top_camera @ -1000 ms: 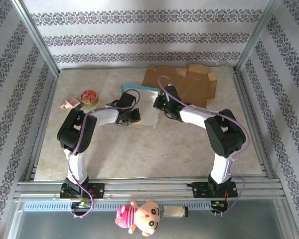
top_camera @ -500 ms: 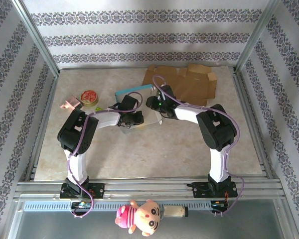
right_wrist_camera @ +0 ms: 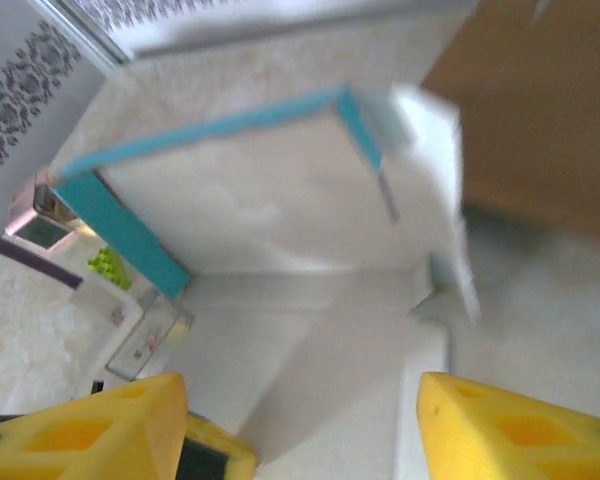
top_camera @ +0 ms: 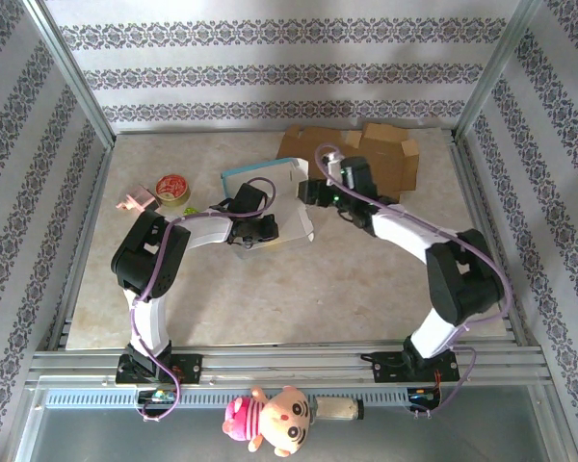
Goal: Fold the paper box
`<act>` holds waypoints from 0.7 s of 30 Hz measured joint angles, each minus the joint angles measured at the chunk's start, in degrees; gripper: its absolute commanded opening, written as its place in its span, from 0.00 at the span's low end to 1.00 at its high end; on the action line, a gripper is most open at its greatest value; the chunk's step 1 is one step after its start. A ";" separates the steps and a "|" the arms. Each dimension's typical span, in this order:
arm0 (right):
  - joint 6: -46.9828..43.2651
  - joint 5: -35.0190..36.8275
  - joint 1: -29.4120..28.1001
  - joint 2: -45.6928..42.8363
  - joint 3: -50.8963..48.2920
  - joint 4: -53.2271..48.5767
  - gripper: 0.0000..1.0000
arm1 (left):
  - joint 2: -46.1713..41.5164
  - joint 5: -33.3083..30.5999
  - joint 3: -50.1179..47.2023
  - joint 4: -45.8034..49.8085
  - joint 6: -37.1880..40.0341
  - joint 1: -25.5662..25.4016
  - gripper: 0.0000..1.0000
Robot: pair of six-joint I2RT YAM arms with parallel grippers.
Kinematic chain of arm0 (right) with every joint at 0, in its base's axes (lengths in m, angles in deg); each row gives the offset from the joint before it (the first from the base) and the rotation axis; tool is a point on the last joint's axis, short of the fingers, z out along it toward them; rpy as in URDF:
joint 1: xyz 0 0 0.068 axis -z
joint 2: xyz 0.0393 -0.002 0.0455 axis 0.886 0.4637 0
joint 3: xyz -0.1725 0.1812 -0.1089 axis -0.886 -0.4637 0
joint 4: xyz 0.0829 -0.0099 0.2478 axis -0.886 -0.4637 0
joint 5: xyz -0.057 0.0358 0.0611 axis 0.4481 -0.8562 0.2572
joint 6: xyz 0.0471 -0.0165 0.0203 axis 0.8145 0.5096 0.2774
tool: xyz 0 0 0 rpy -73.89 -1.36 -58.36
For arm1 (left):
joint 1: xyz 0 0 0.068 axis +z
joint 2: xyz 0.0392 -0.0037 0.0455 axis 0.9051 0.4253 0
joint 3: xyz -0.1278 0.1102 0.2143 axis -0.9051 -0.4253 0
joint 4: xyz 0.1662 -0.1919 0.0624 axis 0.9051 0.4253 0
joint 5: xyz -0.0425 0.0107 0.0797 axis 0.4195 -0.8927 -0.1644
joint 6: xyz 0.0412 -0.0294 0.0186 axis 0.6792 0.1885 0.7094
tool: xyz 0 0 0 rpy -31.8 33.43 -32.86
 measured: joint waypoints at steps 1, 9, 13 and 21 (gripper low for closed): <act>-2.54 -0.96 1.70 -0.61 0.28 0.00 0.67 | 0.00 0.02 0.00 0.00 0.02 0.00 0.13; -18.84 -6.38 11.34 8.57 11.28 -2.14 0.55 | -7.06 -1.92 -1.27 1.44 -0.17 -0.22 0.36; -28.72 -6.69 11.93 12.83 14.91 -3.28 0.55 | -19.45 -6.19 -1.27 4.35 -0.50 0.07 0.40; -57.18 -3.45 8.83 21.18 22.56 -10.03 0.48 | -30.84 -7.28 0.63 9.14 -8.02 17.46 0.54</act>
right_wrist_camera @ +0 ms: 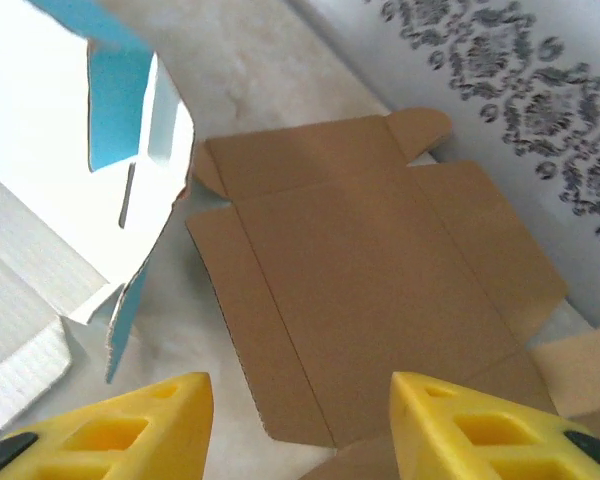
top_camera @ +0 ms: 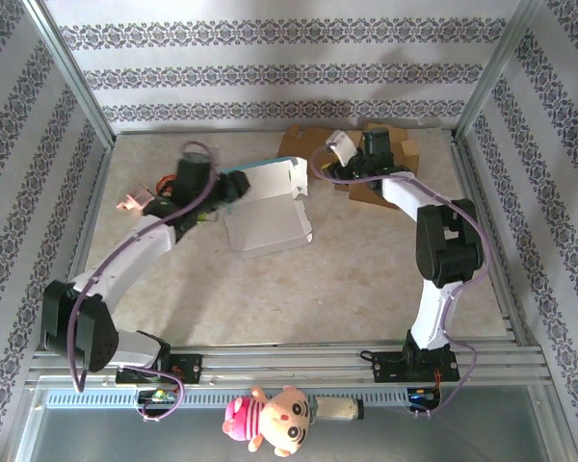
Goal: Fold the paper box
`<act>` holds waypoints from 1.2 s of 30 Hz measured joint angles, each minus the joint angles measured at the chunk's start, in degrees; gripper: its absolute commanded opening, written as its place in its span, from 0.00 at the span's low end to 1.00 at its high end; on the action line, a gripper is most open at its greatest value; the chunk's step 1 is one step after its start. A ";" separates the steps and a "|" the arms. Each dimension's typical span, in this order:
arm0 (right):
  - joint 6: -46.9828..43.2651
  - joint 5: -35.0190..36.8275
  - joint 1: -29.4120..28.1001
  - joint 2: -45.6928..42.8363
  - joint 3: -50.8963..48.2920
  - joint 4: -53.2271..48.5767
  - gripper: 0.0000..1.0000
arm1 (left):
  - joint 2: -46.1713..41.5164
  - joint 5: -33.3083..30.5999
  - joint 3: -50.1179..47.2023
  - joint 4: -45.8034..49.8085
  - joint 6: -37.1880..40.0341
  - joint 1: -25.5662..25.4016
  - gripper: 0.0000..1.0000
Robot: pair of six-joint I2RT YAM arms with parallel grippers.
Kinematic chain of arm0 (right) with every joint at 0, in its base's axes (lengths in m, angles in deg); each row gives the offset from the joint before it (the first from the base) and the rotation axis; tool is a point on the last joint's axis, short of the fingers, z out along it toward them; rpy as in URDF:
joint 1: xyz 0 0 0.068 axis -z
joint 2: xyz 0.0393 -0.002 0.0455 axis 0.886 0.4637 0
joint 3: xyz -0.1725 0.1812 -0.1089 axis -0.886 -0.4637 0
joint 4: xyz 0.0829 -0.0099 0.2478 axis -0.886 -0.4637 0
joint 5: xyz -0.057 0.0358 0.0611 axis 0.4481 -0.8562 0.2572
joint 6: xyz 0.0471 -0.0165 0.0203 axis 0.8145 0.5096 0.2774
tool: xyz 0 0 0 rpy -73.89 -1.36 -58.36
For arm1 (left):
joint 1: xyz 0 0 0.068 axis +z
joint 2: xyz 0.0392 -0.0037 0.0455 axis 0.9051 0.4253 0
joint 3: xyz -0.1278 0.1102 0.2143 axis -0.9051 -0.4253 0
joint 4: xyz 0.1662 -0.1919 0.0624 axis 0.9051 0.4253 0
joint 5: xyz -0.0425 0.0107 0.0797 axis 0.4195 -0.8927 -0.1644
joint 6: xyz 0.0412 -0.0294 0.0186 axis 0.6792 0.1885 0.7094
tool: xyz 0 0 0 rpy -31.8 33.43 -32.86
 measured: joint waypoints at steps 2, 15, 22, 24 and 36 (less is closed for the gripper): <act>-4.79 0.79 -0.55 2.51 2.32 -1.88 0.48 | 3.10 1.46 0.87 1.03 -1.07 5.09 0.64; -15.82 -3.32 -0.63 8.04 8.37 -8.79 0.49 | 20.90 15.89 9.60 -3.87 -4.48 10.10 0.84; -14.08 -11.82 -0.59 8.76 10.60 -10.88 0.49 | 27.69 19.78 13.00 -7.06 -5.27 10.08 0.70; -13.66 -13.46 -0.59 9.01 11.15 -11.34 0.48 | 28.89 20.63 13.09 -7.17 -5.38 10.03 0.67; -13.35 -16.24 -0.63 10.21 12.81 -13.86 0.49 | 29.94 22.80 13.20 -7.23 -4.81 8.94 0.47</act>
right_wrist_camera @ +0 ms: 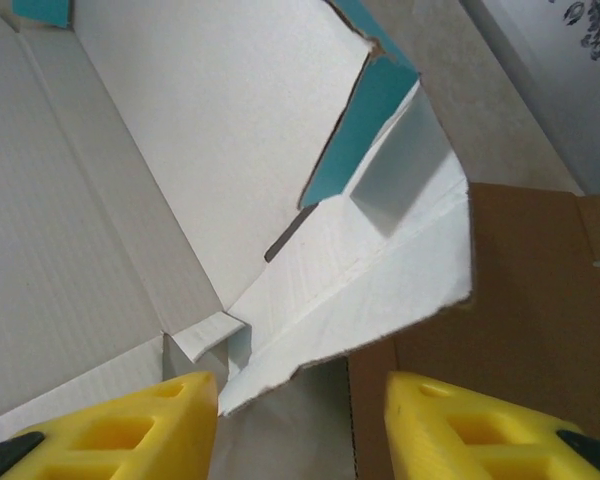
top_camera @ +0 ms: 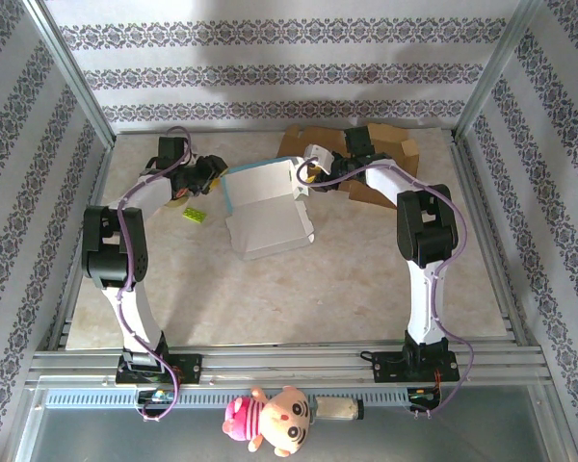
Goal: Fold the paper box
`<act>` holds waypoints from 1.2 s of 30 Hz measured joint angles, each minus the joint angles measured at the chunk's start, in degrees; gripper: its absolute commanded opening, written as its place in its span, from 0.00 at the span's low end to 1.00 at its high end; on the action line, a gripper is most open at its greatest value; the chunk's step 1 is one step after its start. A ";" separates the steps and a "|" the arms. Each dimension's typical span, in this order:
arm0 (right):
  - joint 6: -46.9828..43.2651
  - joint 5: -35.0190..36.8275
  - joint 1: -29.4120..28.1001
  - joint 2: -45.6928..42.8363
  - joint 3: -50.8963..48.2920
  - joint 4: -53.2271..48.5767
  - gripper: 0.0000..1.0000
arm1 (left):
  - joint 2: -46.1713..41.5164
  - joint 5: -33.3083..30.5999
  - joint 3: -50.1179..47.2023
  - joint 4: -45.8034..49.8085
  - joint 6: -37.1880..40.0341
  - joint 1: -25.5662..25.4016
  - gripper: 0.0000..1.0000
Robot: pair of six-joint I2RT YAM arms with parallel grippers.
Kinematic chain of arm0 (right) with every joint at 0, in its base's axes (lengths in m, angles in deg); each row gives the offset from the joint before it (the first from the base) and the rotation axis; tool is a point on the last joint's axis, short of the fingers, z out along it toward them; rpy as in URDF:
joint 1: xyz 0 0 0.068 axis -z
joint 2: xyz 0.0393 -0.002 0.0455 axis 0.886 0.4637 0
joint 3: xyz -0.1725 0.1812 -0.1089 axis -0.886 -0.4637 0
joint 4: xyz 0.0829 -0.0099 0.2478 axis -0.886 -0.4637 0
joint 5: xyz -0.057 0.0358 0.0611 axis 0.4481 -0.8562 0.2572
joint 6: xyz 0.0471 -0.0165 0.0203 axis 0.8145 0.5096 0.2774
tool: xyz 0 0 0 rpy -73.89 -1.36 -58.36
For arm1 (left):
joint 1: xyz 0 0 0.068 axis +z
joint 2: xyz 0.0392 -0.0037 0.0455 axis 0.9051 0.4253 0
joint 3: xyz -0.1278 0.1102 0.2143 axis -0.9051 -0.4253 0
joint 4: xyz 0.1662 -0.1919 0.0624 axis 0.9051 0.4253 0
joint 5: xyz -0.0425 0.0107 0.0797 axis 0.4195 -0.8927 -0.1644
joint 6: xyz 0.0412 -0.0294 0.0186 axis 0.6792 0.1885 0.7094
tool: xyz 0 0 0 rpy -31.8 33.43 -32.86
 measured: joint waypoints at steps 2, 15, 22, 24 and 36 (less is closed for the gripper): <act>-0.90 -0.96 0.04 0.00 0.00 -0.63 0.50 | 0.00 0.00 0.13 0.04 0.44 0.00 0.45; -4.07 -0.98 2.82 0.00 0.09 -2.01 0.49 | 0.04 -0.02 1.27 0.68 2.03 -1.18 0.43; -4.04 1.42 1.57 2.84 4.13 -2.45 0.48 | 0.09 -0.04 1.27 1.31 2.36 -2.14 0.43; -4.00 1.51 1.07 3.58 4.42 -2.51 0.48 | 0.09 -0.04 1.27 1.38 2.38 -2.21 0.43; -2.60 -4.13 -0.17 3.72 4.22 -3.41 0.48 | 0.09 -0.04 1.27 1.49 2.38 -2.67 0.43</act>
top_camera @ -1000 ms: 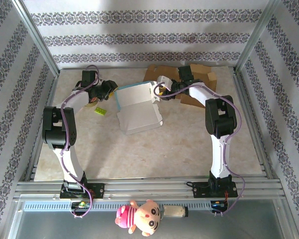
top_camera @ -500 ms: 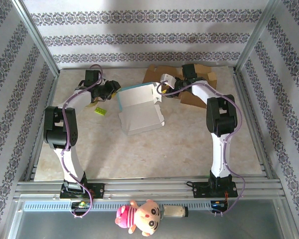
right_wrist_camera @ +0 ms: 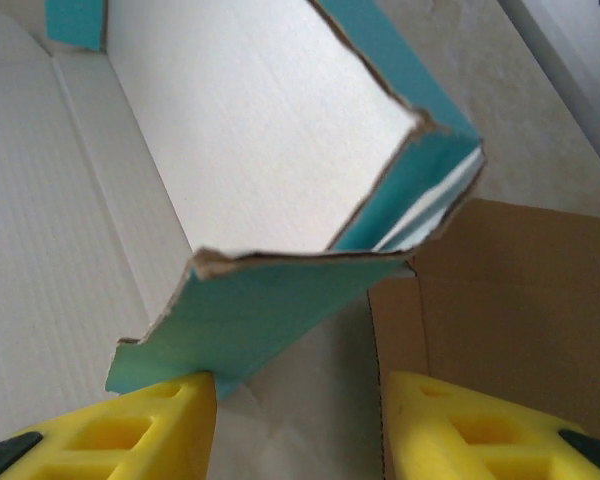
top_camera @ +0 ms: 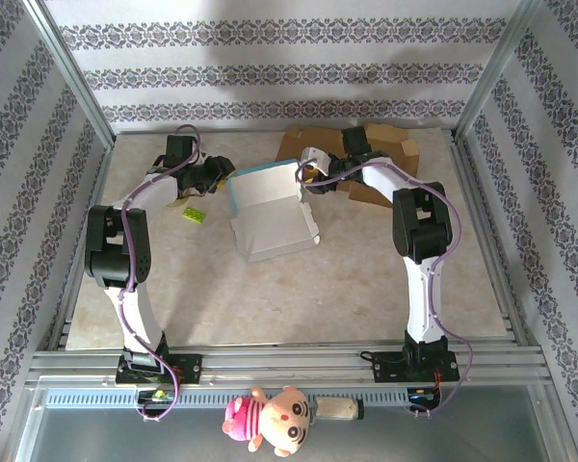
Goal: Fold the paper box
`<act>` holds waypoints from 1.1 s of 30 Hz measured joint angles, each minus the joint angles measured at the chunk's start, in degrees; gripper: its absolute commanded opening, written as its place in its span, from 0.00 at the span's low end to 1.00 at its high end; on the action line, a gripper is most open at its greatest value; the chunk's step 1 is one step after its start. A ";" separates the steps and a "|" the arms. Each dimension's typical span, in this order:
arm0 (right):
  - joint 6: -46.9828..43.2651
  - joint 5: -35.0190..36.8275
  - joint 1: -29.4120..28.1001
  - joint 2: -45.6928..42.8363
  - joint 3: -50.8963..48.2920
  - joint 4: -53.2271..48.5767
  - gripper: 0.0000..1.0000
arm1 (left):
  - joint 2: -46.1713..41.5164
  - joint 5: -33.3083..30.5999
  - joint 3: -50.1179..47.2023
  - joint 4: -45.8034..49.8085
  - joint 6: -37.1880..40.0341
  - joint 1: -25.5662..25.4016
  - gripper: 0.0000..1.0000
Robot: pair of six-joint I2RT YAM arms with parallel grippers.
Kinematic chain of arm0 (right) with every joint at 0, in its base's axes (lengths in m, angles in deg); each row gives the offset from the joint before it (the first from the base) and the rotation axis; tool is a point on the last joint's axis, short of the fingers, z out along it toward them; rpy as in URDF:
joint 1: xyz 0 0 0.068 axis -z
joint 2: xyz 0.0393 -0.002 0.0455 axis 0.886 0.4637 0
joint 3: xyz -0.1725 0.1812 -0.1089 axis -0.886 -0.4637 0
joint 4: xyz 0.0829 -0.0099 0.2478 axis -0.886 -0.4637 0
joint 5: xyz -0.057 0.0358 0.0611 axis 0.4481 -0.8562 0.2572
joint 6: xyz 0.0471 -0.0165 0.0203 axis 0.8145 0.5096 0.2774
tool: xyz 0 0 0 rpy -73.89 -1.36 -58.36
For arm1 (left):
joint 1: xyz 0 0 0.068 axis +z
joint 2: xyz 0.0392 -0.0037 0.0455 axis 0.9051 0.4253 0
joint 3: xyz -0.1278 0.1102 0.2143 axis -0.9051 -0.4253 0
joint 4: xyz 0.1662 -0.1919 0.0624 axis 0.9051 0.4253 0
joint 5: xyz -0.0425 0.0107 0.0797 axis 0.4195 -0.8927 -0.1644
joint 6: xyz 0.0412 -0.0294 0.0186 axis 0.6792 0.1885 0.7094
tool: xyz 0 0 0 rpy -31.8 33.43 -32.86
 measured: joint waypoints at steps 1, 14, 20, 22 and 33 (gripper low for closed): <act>0.17 -0.15 -0.17 0.00 0.00 -0.09 0.48 | 0.00 0.00 0.00 0.00 0.00 -0.15 0.43; 5.84 0.17 -2.29 0.22 2.01 -2.36 0.44 | 0.00 -0.59 0.00 -0.02 0.02 -0.70 0.43; 11.13 5.51 -3.61 0.63 2.93 -2.03 0.37 | 0.15 -0.61 0.00 -0.07 0.00 -0.70 0.43; 13.27 8.28 -4.44 0.85 3.72 -1.86 0.36 | 0.33 -0.61 0.00 -0.11 -0.02 -0.70 0.43; 23.63 23.85 -8.35 1.97 6.38 -0.50 0.17 | 0.55 -0.59 -1.11 -3.02 -1.88 -1.09 0.43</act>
